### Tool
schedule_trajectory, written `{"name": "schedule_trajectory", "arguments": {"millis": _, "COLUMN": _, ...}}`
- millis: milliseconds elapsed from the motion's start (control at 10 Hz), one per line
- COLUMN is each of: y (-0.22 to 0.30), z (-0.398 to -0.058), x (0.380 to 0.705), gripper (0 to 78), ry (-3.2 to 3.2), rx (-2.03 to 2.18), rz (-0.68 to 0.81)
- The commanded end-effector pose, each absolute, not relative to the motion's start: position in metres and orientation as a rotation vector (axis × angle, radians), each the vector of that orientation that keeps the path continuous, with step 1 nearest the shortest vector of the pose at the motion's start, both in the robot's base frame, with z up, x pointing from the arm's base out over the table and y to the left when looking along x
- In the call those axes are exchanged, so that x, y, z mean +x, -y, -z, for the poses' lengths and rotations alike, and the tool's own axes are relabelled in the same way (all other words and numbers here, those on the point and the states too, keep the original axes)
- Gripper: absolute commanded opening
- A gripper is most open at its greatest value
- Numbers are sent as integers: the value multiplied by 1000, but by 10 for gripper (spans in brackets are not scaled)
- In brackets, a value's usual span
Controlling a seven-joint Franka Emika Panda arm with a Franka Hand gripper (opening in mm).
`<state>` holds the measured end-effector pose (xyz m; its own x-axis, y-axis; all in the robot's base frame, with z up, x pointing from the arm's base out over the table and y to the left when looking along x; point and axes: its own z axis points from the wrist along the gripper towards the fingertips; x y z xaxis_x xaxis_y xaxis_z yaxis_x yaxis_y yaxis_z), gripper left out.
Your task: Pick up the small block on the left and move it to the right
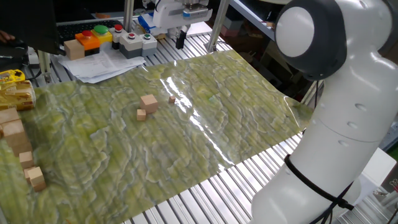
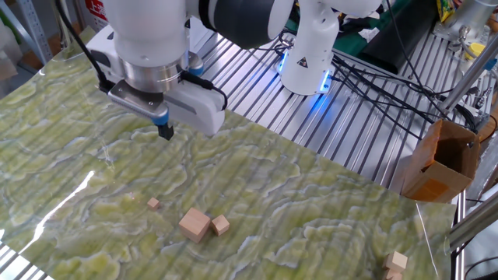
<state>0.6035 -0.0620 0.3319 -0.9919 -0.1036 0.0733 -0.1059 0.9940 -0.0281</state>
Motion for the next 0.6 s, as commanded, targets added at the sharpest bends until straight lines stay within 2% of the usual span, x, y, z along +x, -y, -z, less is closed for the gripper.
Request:
{"name": "schedule_trajectory", "arguments": {"millis": 100, "y": 63, "z": -340, "x": 607, "gripper": 0, "ry": 3030, "rx": -93, "rz": -94}}
{"name": "schedule_trajectory", "arguments": {"millis": 400, "y": 65, "z": -338, "x": 608, "gripper": 0, "ry": 3052, "rx": -37, "rz": -90}}
{"name": "schedule_trajectory", "arguments": {"millis": 600, "y": 83, "z": -320, "x": 619, "gripper": 0, "ry": 3061, "rx": -2, "rz": -89}}
